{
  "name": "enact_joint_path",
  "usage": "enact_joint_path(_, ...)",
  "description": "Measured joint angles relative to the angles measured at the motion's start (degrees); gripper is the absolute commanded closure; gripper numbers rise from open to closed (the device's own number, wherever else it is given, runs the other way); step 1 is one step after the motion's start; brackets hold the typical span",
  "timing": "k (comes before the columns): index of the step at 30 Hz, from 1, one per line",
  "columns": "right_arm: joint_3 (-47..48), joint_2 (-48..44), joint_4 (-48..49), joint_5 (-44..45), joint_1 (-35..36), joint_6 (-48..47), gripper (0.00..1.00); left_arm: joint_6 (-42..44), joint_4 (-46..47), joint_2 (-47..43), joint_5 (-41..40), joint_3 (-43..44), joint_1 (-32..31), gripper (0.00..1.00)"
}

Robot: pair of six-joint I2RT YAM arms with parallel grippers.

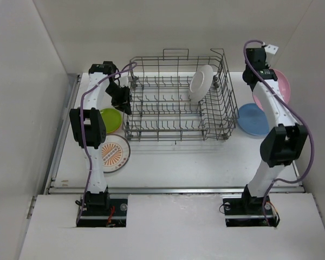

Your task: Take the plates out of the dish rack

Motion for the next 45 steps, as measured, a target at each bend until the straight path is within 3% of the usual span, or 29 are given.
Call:
enact_joint_path(9,-3.8,11.6,-1.6,-5.8,-3.0,5.6,1.0,0.0,0.0,0.0,-0.1,0.0,0.0,1.0)
enact_joint_path(11,-4.0,13.3,-2.3,-6.9,-3.0,6.6,0.93,0.0,0.0,0.0,-0.1,0.0,0.0,1.0)
enact_joint_path(16,-4.0,14.7,-4.3,-7.3,-3.1,9.0,0.59,0.0,0.1,0.0,-0.2,-0.1,0.0,1.0)
enact_joint_path(19,-4.0,14.7,-5.3,-6.7,-3.1,10.0,0.47,0.0,0.1,0.0,-0.2,-0.1,0.0,1.0)
enact_joint_path(27,-3.6,13.5,-6.0,-6.2,-3.8,10.7,0.46,0.0,0.1,0.0,-0.5,-0.1,-0.1,1.0)
enact_joint_path(33,-2.4,4.6,-4.1,-6.3,-2.4,8.3,0.46,0.0,0.1,0.0,-0.7,-0.1,-0.1,1.0)
enact_joint_path(40,4.0,-3.1,5.2,-8.7,10.7,2.0,0.46,-0.1,0.1,0.0,-1.0,-0.1,-0.1,1.0)
enact_joint_path(45,6.7,0.1,7.1,-14.3,12.0,0.9,0.46,-0.2,0.2,0.0,-1.3,-0.1,-0.2,1.0)
